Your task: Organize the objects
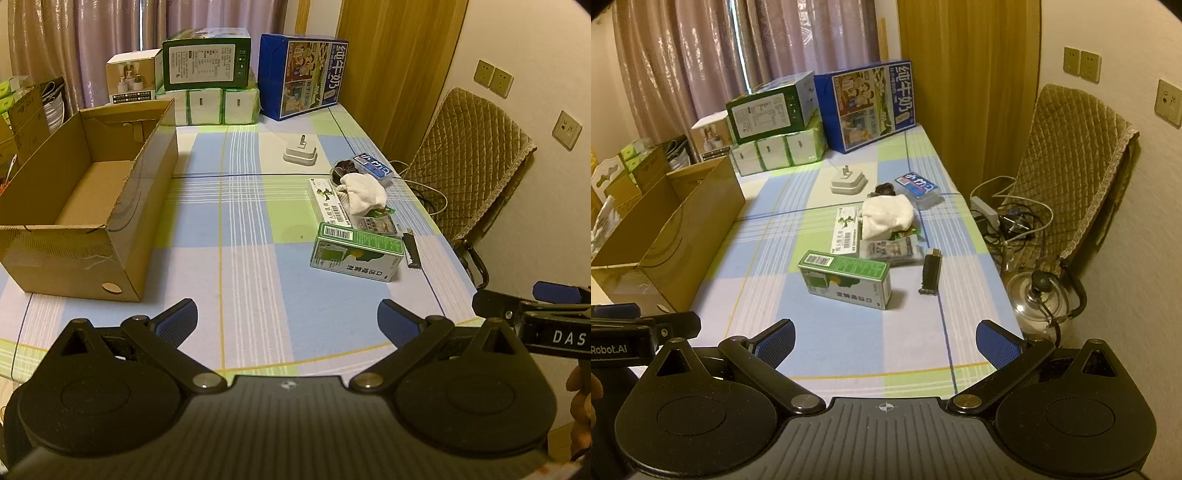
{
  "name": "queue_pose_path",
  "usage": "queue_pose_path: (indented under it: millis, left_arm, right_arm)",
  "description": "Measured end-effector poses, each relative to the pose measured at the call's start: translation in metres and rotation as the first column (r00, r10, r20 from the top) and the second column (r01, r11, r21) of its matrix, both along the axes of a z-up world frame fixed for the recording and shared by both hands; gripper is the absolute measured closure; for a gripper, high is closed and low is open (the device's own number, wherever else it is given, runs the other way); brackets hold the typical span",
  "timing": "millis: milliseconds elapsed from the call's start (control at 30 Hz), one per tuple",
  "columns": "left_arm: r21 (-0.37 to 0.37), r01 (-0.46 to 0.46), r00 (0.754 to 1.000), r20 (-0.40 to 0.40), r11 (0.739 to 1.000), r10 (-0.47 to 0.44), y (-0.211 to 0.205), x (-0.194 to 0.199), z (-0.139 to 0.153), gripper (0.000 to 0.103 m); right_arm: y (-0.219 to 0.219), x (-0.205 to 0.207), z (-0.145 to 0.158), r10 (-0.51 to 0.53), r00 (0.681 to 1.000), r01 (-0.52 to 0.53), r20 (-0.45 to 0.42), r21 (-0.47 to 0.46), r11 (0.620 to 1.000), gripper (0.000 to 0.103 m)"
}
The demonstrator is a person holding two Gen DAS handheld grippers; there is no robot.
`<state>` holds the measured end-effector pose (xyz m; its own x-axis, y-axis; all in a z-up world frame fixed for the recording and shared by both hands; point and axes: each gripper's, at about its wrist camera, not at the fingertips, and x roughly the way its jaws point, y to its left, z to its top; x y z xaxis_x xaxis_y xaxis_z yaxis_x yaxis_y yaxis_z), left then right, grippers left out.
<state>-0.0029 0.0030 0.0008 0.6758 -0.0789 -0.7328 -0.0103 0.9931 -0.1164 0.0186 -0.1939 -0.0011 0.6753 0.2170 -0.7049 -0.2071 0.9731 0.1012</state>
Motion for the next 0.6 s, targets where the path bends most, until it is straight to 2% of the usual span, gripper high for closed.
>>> queue_pose_path:
  millis: [600]
  left_arm:
    - [-0.003,-0.006,1.0,-0.001,1.0,0.006,0.0014,0.0009,-0.0004,0.001]
  right_arm:
    - [0.0009,-0.0003,0.0004,0.003,1.0,-0.003,0.0,-0.002,1.0,0.002]
